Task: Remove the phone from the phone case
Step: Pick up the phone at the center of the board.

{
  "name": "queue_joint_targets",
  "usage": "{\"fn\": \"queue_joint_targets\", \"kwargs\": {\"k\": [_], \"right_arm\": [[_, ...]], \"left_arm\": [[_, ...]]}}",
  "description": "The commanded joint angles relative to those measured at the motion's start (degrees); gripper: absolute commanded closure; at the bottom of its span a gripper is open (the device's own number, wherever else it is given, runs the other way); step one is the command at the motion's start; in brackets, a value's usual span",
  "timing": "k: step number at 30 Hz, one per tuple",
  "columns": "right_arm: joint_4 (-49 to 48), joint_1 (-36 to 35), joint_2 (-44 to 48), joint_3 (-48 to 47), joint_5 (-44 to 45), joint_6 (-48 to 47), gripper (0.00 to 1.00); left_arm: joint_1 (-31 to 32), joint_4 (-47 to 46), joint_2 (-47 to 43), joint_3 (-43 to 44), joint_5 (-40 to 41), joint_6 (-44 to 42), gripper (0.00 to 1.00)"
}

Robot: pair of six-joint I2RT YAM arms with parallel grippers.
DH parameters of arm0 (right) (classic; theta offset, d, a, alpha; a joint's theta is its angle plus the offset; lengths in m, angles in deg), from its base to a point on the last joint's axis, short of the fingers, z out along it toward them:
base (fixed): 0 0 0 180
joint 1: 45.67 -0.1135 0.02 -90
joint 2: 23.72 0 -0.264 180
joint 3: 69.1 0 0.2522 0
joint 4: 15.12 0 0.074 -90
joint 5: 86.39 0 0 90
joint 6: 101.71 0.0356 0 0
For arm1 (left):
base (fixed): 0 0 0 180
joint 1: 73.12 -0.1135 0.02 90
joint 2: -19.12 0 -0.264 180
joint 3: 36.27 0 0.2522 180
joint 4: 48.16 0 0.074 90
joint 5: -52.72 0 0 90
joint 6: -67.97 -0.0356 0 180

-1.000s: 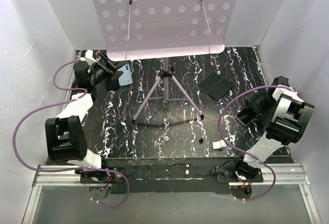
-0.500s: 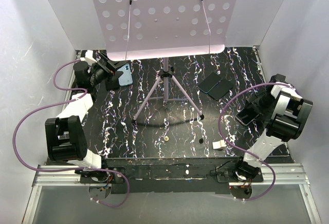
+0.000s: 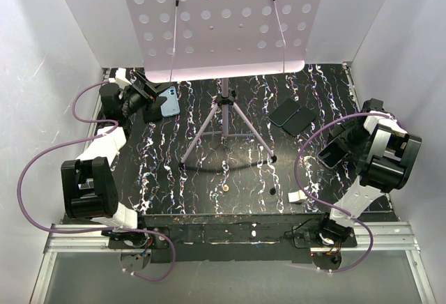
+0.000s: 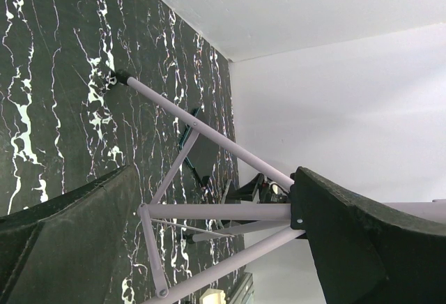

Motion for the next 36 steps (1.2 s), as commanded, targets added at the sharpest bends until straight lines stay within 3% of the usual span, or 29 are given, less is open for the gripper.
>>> {"fn": "queue_joint_targets", "kwargs": {"k": [1, 7, 16, 26, 33, 36], "right_arm": [[-3.61, -0.03, 1.97, 0.32, -3.81, 0.19, 0.07], [-3.61, 0.5, 2.68, 0.32, -5.13, -0.34, 0.06], [1.05, 0.06, -3.3, -4.07, -3.73, -1.31, 0.05], [7.72, -3.1, -8.48, -9.52, 4.18, -1.83, 0.07], [9.93, -4.68, -9.98, -11.01, 6.29, -2.36, 0.23], [10.63, -5.3, -10.77, -12.07, 6.21, -5.16, 0.37]], "left_arm": [[-0.48, -0.78, -0.74, -0.43, -0.27, -0.32, 0.02], [-0.48, -1.3, -0.39, -0.6, -0.53, 0.03, 0.02], [-0.57, -1.74, -0.31, -0.78, -0.62, 0.56, 0.02], [-0.92, -1.92, -0.3, -0.78, -0.62, 0.64, 0.0], [-1.09, -2.27, -0.04, -0.69, -1.06, 0.65, 0.0], [-1.1, -2.09, -0.04, -0.87, -0.53, 0.38, 0.0]]}}
